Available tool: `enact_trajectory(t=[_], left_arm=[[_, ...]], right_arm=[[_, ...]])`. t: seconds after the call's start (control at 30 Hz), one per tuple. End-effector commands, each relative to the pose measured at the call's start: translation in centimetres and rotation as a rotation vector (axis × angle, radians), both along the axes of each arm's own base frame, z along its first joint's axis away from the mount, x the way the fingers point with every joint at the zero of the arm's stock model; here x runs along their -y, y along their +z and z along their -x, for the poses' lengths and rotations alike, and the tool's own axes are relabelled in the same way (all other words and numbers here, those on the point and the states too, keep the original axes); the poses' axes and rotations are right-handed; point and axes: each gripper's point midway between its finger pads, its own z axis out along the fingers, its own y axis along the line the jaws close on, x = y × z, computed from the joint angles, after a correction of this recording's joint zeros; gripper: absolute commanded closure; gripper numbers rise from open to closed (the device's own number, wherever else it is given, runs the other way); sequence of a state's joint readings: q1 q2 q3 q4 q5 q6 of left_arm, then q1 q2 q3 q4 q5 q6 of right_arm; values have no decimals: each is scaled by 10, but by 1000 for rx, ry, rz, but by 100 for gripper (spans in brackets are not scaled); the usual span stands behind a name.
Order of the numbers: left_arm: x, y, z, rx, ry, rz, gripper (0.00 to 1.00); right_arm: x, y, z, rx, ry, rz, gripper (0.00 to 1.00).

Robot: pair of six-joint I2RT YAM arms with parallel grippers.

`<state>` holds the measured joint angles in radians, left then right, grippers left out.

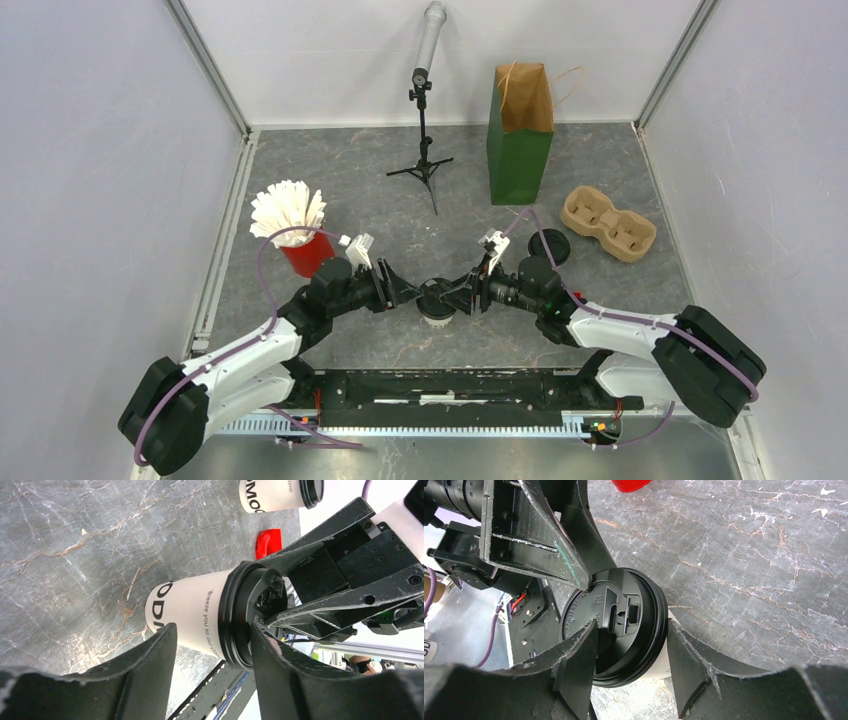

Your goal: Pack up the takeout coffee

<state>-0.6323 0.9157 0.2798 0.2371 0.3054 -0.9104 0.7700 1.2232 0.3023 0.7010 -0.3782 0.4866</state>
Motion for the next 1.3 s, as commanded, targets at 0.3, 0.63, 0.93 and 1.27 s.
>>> enact_trajectory(t=[0.3, 0.63, 0.93, 1.27], left_arm=[[22, 20, 11, -3, -131, 137, 28], [10, -16, 10, -31, -117, -8, 52], [7, -14, 9, 24, -155, -70, 53], [10, -14, 11, 32, -173, -66, 52]], right_arm=[[20, -48, 16, -157, -33, 139, 43], [17, -10, 2, -83, -39, 141, 28], [7, 40, -20, 5, -4, 112, 28], [-13, 36, -25, -32, 77, 76, 41]])
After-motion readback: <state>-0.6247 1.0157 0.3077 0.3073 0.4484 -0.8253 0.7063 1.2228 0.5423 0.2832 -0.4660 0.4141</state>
